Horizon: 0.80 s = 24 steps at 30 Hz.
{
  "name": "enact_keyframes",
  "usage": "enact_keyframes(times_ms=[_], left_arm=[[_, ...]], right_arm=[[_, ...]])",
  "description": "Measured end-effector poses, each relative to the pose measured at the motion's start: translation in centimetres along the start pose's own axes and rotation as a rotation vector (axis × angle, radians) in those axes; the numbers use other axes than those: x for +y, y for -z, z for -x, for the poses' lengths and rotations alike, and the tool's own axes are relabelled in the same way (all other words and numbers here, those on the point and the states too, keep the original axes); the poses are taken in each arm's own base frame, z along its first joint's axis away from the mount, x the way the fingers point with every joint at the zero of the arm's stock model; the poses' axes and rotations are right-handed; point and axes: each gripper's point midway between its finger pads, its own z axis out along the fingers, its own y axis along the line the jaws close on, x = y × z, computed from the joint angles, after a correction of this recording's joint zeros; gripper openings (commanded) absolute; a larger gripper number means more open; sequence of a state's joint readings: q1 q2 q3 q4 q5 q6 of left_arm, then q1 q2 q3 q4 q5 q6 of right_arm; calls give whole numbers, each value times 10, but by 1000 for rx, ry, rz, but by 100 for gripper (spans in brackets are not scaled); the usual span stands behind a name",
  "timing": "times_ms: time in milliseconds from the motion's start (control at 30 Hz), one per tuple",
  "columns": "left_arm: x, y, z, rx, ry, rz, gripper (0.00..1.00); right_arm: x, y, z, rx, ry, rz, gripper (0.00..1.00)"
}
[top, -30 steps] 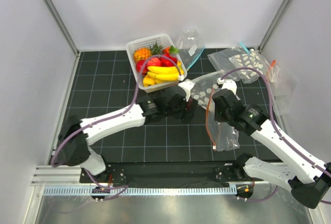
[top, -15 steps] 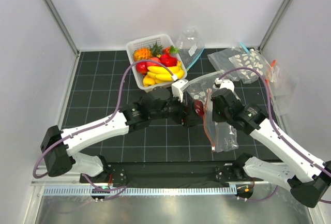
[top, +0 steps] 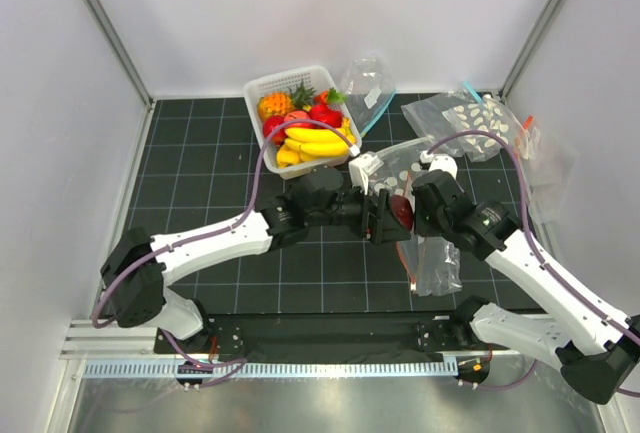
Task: Place the food in the zip-top bag and seal the zipper
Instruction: Place the fake fruit in the zipper food storage bag.
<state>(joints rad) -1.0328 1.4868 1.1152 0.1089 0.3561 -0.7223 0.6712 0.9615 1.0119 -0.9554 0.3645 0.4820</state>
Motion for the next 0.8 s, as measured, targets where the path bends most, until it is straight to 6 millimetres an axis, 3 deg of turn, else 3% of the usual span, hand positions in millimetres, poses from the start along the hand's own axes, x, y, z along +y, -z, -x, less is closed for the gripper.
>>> enact_keyframes(times_ms=[367,600,700,800], left_arm=[[53,-26,-25,63,0,209,45],[69,-30,-20,75,-32,331,45],[73,-31,-18,74,-40,369,51],[77,-33,-19,85,-51,398,68]], right_arm=[[13,14,11,-28,-32,78,1],[16,16,12,-30,-38,95,1],[17,16,12,-27,-37,99,2],[17,16,12,-28,-37,99,1]])
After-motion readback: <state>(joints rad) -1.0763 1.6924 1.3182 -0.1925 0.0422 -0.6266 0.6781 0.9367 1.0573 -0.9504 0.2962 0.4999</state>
